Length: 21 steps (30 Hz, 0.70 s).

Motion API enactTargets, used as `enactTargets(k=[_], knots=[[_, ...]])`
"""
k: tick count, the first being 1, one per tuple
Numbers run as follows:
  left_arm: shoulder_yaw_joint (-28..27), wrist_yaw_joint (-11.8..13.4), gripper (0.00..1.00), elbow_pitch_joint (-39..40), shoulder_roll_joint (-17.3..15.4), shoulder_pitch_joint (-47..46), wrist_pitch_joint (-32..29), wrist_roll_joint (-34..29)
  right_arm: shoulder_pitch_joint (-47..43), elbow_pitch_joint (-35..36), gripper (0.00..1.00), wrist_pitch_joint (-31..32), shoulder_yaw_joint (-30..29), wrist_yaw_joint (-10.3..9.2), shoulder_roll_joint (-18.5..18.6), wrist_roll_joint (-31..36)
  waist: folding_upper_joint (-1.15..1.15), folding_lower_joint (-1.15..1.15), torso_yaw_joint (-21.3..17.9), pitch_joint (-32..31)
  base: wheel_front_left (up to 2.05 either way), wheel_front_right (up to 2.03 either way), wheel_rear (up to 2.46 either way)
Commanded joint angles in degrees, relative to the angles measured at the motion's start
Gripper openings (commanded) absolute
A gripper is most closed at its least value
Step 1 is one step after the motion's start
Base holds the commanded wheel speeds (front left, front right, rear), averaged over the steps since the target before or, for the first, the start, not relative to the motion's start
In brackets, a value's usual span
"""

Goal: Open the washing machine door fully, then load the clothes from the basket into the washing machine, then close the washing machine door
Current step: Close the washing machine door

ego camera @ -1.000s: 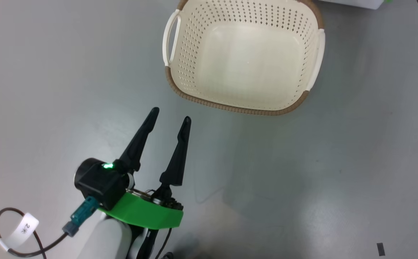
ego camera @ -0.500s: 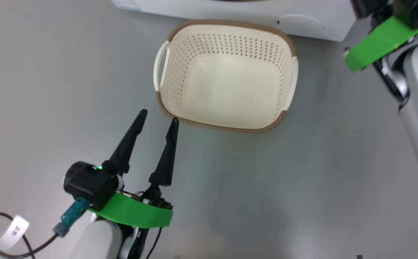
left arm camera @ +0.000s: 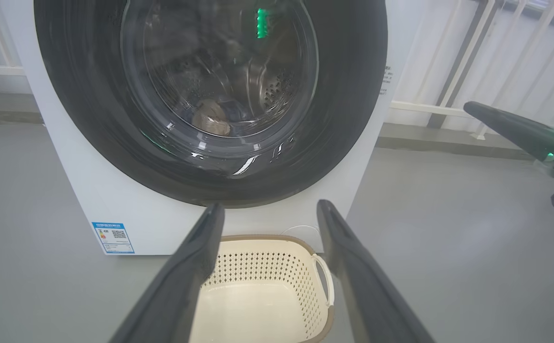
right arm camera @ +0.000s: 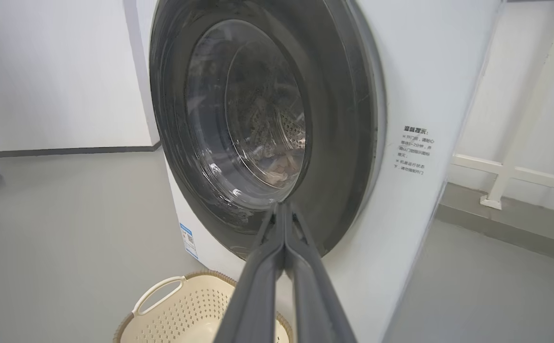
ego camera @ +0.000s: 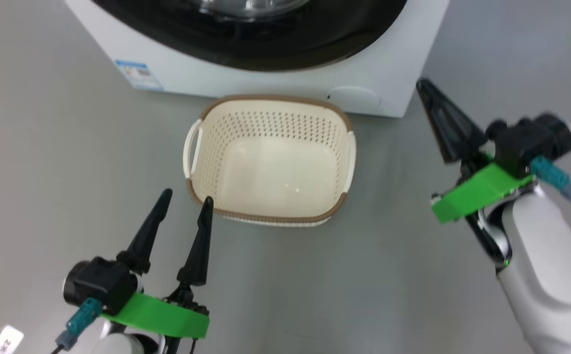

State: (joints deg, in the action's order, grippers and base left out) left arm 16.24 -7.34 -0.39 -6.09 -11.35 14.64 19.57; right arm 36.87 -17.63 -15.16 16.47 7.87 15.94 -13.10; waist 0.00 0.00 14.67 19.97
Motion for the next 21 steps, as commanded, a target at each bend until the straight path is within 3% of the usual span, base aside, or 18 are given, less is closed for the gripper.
enactTargets(k=[1,21], knots=[[-2.1,-0.1,1.00,1.0,-1.4,0.7,0.4,0.1,-3.2,2.1,0.00,0.2,-0.5,-0.38,-1.4,0.7,0.00,0.00,-4.1,-5.1,0.00,0.00,0.00],[-6.8,-0.1,1.00,-0.9,-1.4,9.4,0.4,0.3,-31.3,15.4,0.00,0.2,-19.1,-0.38,-12.1,7.1,0.00,0.00,-9.2,-16.8,0.00,0.00,0.00]])
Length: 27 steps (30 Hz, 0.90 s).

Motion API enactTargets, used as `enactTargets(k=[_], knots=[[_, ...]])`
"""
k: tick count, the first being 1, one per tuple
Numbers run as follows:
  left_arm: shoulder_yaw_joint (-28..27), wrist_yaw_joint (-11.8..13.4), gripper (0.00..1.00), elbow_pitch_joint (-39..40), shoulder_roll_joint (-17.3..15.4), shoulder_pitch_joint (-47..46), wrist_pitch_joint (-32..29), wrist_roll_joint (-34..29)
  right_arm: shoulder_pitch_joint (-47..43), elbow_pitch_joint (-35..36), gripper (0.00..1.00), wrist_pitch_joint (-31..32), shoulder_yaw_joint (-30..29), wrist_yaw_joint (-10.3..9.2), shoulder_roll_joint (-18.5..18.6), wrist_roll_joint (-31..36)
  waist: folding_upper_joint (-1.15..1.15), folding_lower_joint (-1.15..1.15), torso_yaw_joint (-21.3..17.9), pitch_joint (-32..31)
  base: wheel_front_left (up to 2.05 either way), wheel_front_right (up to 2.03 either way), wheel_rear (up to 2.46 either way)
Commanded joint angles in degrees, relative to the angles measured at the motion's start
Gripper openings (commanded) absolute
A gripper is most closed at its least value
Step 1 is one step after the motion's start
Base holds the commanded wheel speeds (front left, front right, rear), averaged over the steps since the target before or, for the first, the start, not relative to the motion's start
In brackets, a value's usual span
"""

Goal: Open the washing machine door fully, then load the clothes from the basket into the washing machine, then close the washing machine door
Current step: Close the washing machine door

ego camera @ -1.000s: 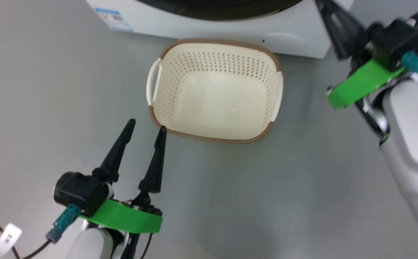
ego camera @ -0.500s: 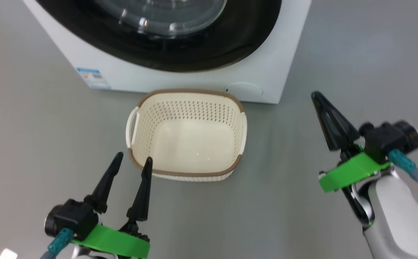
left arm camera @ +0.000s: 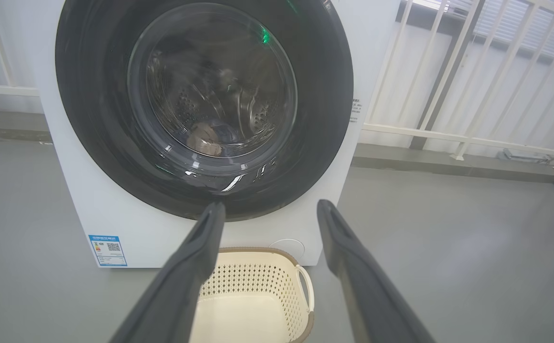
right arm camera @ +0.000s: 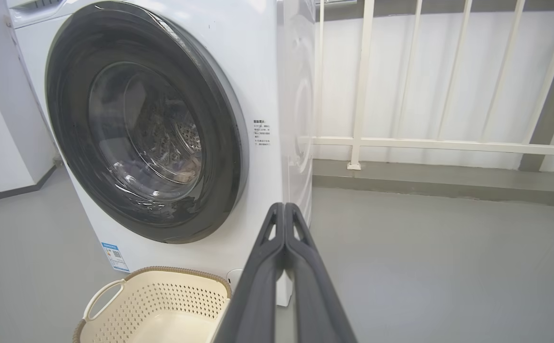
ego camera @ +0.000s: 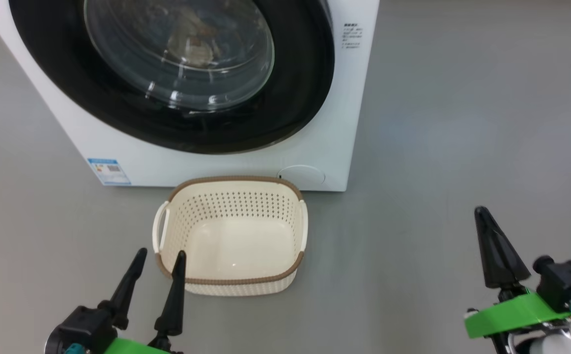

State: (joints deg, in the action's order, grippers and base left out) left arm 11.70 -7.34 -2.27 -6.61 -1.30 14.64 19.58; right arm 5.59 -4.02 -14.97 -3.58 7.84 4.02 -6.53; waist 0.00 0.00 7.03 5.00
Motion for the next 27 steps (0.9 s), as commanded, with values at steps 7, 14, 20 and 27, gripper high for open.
enactTargets(k=[7,14,20,27], knots=[[-3.5,-0.1,1.00,0.3,-0.5,0.9,0.4,0.2,-4.8,3.0,0.00,0.0,-3.8,-0.35,-1.1,-1.7,0.00,0.00,-2.4,-3.4,0.00,0.00,0.00],[-5.0,-0.1,1.00,-0.3,0.4,1.9,0.4,-0.2,-6.9,2.2,1.00,0.0,-4.7,-0.35,-1.1,-2.7,0.00,0.00,-2.8,-4.0,0.00,0.00,0.00],[-6.7,-0.1,1.00,-0.2,1.3,2.2,0.4,-0.8,-7.2,1.7,1.00,0.0,-4.4,-0.35,-1.1,-2.3,0.00,0.00,-2.7,-4.2,0.00,0.00,0.00],[-7.1,-0.1,1.00,-0.1,1.9,2.5,0.4,-1.5,-7.0,1.7,1.00,0.0,-4.2,-0.35,-1.1,-2.3,0.00,0.00,-2.4,-4.3,0.00,0.00,0.00]])
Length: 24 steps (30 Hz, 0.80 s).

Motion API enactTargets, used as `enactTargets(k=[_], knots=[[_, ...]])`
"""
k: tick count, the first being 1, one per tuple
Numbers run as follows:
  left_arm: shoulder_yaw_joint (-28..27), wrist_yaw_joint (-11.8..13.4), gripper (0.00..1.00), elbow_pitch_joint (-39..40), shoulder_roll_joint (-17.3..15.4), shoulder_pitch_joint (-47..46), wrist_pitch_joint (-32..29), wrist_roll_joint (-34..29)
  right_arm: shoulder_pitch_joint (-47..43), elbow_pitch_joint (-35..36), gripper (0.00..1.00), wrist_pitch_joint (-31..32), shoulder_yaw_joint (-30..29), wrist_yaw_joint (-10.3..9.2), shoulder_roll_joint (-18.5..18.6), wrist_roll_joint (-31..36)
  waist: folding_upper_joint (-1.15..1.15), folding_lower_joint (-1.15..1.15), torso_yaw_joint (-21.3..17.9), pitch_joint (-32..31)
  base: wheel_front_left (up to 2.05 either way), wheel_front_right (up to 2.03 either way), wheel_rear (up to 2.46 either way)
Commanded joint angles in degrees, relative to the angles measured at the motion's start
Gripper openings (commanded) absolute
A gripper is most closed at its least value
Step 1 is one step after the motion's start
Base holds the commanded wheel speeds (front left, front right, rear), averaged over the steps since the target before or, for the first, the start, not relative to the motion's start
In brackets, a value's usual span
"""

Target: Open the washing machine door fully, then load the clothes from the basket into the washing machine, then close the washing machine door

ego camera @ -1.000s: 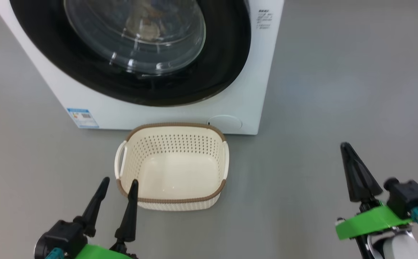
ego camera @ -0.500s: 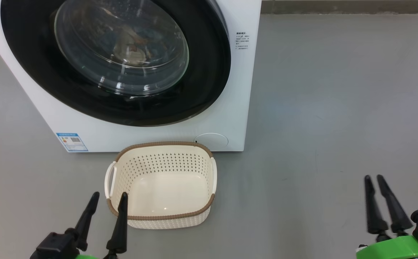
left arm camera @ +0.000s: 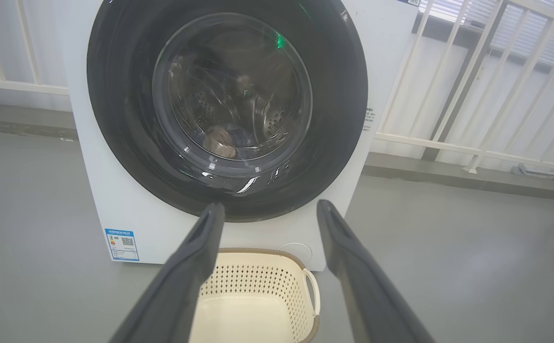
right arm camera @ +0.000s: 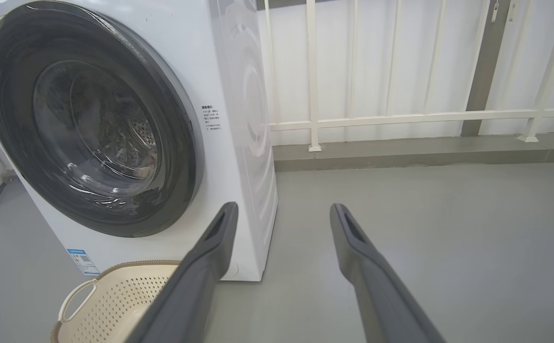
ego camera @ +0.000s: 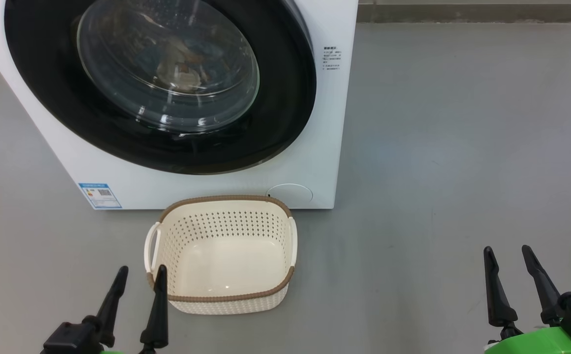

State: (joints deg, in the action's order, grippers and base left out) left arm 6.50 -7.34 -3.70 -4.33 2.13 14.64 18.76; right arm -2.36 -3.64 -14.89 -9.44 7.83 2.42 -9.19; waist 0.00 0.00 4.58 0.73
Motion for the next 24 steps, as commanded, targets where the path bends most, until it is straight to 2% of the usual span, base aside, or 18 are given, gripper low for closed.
enactTargets(k=[1,24], knots=[[-1.8,-0.1,1.00,1.3,-0.3,-1.0,0.4,-0.7,1.0,1.3,1.00,-0.1,1.7,-0.34,0.5,0.4,0.00,0.00,0.0,0.0,0.00,0.00,0.00],[-1.6,-0.1,1.00,0.4,-0.4,-1.0,0.4,-0.5,1.1,0.3,1.00,-0.1,2.1,-0.34,0.5,0.2,0.00,0.00,0.3,-0.6,0.00,0.00,0.00]])
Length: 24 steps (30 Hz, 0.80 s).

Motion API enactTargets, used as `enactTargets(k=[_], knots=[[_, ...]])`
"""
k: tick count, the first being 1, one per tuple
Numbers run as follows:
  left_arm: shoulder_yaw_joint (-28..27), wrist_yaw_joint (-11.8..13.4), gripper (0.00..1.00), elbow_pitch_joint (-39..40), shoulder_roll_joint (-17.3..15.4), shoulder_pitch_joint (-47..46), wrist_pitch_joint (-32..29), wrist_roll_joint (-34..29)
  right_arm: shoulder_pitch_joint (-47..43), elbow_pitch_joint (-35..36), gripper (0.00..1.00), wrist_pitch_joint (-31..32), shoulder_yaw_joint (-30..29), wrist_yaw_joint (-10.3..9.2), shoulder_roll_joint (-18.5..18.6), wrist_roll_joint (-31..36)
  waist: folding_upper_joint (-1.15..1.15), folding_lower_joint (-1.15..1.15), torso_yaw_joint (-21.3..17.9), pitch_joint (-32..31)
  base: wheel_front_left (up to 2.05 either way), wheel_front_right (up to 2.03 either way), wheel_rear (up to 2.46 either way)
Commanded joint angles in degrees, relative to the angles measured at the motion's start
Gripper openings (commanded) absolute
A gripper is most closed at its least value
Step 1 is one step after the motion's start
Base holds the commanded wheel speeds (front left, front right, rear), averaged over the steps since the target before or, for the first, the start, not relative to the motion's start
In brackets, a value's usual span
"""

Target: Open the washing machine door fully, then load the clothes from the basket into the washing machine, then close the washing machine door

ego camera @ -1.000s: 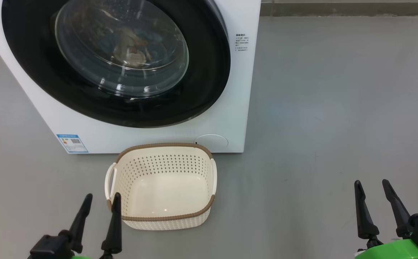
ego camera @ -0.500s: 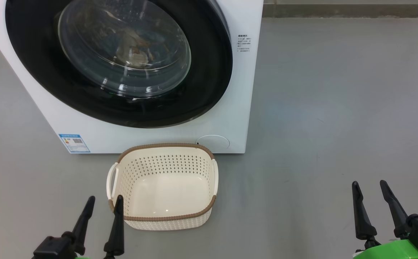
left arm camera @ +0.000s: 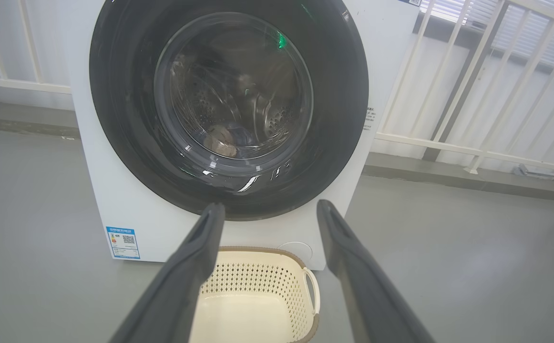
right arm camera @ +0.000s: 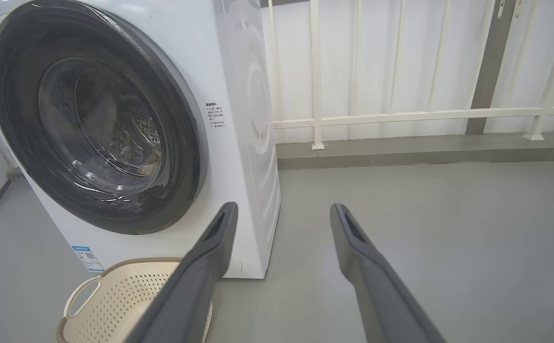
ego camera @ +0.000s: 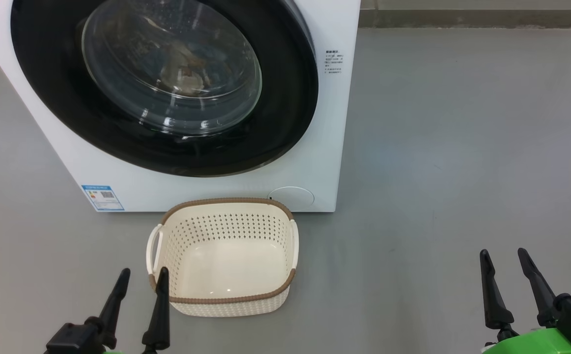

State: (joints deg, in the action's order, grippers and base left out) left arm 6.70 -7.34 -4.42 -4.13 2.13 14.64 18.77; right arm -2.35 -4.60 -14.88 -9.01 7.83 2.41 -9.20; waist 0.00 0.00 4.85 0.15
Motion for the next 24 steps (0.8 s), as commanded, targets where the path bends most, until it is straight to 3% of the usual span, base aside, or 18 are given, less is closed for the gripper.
enactTargets(k=[1,24], knots=[[-1.8,-0.1,1.00,1.1,-0.7,-1.0,0.4,-0.5,1.1,1.3,1.00,-0.1,1.7,-0.34,0.5,0.2,0.00,0.00,0.0,0.0,0.00,0.00,0.00],[-1.1,-0.1,1.00,1.7,-1.2,-1.0,0.4,-1.3,0.9,0.9,1.00,-0.1,1.9,-0.34,0.5,0.1,0.00,0.00,0.1,-0.1,0.00,0.00,0.00]])
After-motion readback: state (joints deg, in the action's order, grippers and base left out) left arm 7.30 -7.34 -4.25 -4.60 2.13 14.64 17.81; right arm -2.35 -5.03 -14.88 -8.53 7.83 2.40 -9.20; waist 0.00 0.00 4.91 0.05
